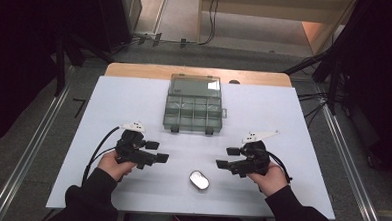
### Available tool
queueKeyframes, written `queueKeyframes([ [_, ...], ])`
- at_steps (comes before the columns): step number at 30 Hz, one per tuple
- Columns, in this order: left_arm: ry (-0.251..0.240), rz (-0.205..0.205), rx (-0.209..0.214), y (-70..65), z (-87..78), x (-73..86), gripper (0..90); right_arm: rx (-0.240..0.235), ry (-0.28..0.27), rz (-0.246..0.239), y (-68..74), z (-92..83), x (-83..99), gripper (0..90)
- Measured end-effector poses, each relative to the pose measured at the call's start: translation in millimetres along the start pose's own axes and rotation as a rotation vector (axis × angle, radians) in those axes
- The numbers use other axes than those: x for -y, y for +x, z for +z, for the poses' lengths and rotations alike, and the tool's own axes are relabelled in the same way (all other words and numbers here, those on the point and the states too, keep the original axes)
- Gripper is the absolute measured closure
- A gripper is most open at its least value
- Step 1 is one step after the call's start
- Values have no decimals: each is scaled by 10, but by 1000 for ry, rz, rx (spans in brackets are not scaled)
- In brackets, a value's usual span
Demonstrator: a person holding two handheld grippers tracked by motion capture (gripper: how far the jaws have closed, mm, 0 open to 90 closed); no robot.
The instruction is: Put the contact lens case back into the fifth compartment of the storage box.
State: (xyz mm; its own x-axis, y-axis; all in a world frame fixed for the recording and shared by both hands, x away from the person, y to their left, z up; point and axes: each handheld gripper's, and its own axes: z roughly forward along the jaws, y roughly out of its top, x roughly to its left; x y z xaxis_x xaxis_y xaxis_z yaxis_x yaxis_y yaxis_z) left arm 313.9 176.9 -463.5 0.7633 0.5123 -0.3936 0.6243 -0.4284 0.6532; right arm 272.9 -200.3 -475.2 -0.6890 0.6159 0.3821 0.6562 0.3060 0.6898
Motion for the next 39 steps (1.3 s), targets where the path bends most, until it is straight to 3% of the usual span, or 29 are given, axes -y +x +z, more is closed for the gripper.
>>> queueKeyframes([
  [16, 15, 6, -7, -47, -90, 138, 257, -16, 23, -12, 100, 87, -13, 252],
  [30, 13, -3, -19, -63, -147, 210, 257, -2, 48, -33, 225, 208, -78, 240],
  [39, 13, -6, -18, -55, -161, 225, 257, 34, 64, -29, 296, 256, -75, 240],
])
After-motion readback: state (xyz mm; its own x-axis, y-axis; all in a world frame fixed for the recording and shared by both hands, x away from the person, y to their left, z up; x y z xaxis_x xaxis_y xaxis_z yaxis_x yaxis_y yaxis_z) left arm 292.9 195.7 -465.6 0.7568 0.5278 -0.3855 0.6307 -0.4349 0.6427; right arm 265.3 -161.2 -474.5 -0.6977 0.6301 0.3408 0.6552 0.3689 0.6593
